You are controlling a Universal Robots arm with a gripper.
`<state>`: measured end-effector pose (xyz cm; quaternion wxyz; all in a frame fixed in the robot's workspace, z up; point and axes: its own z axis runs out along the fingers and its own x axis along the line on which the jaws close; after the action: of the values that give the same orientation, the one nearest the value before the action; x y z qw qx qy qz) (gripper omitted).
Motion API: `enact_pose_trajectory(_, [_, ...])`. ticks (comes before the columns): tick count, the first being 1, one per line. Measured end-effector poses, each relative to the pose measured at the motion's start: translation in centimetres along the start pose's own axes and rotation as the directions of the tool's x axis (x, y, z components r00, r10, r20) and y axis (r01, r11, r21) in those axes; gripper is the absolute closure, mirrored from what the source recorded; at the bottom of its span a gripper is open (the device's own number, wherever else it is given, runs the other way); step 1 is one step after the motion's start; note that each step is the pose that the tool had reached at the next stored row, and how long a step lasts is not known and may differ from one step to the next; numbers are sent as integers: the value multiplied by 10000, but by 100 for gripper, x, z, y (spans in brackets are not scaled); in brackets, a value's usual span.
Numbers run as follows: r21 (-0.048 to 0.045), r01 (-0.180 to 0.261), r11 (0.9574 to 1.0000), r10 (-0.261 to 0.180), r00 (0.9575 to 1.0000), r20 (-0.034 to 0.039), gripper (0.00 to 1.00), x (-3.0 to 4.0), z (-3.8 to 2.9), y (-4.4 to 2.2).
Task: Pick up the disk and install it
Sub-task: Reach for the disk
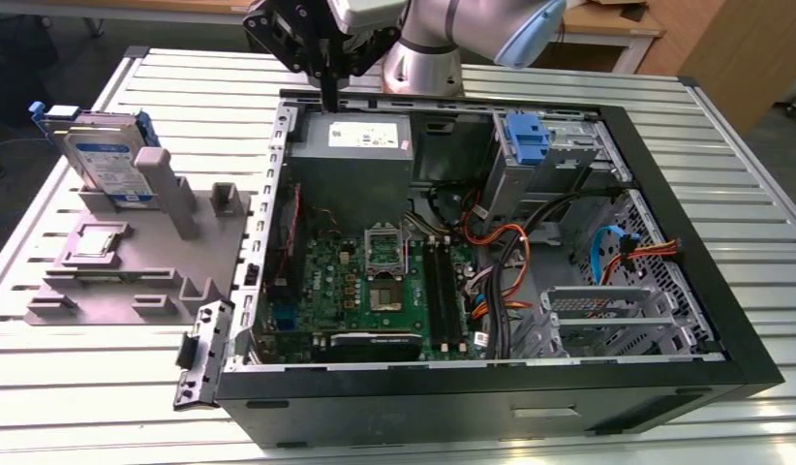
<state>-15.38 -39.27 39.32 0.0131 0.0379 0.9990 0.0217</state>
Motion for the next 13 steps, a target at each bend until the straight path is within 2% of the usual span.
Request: enact_pose_trajectory(13, [0,0,10000,0,10000,0,90,28,2,-2])
